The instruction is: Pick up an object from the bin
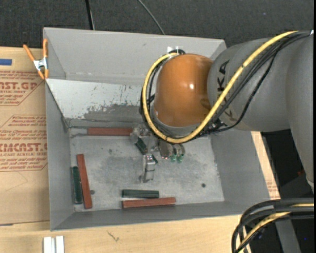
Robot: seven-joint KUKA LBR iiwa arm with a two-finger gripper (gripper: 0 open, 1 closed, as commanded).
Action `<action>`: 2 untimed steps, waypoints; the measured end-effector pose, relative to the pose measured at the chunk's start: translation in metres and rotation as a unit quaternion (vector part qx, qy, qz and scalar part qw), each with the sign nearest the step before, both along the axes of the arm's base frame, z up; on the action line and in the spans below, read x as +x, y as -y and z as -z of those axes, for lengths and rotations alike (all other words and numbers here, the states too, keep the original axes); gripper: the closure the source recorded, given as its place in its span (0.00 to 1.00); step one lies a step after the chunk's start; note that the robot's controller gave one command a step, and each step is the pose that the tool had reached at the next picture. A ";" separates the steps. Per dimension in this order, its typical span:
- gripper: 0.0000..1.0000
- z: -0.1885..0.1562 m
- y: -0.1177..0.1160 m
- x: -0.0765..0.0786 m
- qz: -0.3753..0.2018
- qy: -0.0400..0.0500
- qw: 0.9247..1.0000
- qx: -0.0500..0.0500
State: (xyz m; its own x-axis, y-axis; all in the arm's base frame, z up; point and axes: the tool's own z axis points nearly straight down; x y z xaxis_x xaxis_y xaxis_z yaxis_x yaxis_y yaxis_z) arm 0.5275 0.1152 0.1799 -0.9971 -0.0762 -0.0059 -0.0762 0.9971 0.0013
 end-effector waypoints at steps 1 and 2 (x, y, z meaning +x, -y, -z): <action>0.00 0.066 0.003 -0.027 -0.028 -0.001 1.000 0.000; 1.00 0.104 0.045 -0.024 0.038 -0.003 0.999 0.000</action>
Offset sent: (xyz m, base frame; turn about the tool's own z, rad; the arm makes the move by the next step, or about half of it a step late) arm -0.0242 -0.0452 -0.1033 0.0763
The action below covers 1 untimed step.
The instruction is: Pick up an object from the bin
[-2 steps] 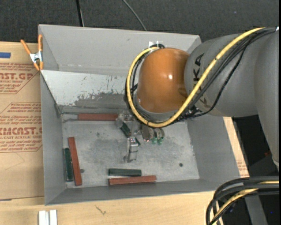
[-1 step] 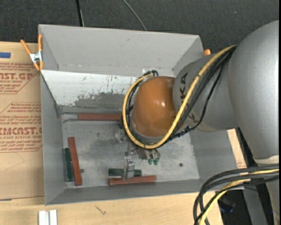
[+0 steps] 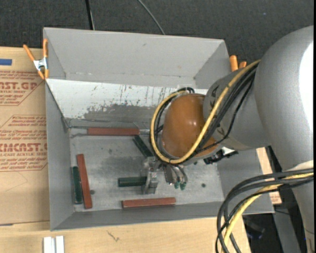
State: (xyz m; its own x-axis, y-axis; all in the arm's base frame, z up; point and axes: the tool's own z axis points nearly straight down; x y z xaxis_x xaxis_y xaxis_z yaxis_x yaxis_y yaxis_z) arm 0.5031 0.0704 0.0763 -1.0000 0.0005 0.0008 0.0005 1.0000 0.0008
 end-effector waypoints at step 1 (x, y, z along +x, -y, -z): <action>1.00 0.000 0.000 0.000 0.000 0.000 1.000 0.000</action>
Offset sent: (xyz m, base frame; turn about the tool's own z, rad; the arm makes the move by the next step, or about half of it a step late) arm -0.0110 -0.0160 0.1376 0.0050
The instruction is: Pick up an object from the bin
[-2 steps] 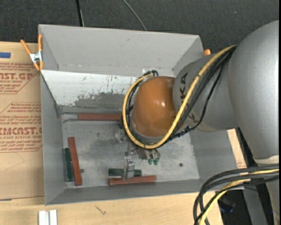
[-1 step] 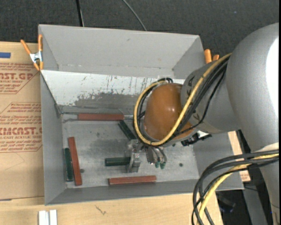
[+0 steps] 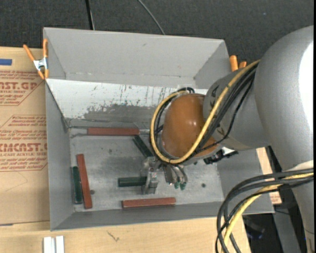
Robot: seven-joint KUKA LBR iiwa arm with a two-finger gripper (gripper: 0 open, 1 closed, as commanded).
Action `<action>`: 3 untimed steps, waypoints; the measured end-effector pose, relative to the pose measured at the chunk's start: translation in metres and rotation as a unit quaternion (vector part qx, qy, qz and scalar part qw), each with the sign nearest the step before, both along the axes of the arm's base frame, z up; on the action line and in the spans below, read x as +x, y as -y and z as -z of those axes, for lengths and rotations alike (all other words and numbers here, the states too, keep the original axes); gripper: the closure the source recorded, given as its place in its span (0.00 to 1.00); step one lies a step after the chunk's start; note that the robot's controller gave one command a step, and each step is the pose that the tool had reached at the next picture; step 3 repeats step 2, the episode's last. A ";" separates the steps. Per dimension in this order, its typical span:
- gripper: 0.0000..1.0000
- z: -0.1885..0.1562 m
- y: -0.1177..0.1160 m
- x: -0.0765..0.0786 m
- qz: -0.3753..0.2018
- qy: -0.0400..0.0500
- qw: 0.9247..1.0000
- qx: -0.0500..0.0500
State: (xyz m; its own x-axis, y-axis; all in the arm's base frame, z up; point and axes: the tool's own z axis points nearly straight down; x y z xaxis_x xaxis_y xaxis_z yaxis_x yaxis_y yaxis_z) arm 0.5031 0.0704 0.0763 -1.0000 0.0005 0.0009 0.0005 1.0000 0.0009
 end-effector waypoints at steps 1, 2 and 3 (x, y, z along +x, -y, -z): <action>1.00 -0.137 0.016 -0.011 0.002 0.001 1.000 0.000; 1.00 -0.137 0.016 -0.011 0.002 0.001 1.000 0.000; 1.00 -0.137 0.016 -0.011 0.002 0.001 1.000 0.000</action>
Offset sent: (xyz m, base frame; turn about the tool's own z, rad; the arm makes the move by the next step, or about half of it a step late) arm 0.0000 0.0000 0.0000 0.0000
